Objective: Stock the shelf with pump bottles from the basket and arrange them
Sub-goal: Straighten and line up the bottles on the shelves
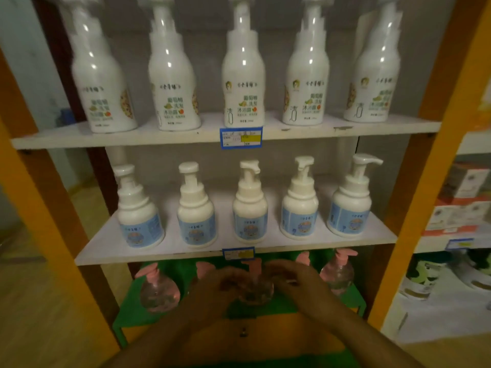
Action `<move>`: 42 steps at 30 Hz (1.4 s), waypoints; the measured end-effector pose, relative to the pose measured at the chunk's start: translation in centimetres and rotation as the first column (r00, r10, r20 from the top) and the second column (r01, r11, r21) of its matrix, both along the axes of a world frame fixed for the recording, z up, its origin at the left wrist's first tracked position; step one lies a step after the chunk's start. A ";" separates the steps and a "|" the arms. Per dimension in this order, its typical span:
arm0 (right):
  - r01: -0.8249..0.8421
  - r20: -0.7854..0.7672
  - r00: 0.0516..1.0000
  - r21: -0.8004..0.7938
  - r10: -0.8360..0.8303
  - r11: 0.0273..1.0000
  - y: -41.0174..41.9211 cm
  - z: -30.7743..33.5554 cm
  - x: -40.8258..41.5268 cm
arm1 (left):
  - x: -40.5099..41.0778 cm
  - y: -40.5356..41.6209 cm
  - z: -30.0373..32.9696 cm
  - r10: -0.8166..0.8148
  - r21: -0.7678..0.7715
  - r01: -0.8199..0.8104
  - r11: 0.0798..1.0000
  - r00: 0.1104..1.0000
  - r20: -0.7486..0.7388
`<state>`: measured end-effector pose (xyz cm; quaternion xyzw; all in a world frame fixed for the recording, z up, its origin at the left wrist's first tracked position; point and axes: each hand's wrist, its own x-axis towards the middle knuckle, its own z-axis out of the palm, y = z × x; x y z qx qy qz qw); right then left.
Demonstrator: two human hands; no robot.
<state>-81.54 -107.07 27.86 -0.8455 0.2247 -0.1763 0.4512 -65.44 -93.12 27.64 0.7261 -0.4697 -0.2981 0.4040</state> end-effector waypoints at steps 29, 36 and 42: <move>0.185 0.229 0.960 -0.092 -0.160 0.979 -7.2 26.1 -2.6 | -5.4 -9.4 26.9 0.048 -0.271 0.013 0.962 0.975 0.218; 0.145 0.238 0.966 -0.166 -0.104 0.975 -7.9 25.5 -2.4 | -5.3 -9.9 27.0 0.013 -0.222 0.023 0.975 0.987 0.161; 0.161 0.257 0.960 -0.193 -0.109 0.968 -8.1 25.1 -2.5 | -5.4 -10.0 27.1 -0.011 -0.230 0.042 0.972 0.991 0.133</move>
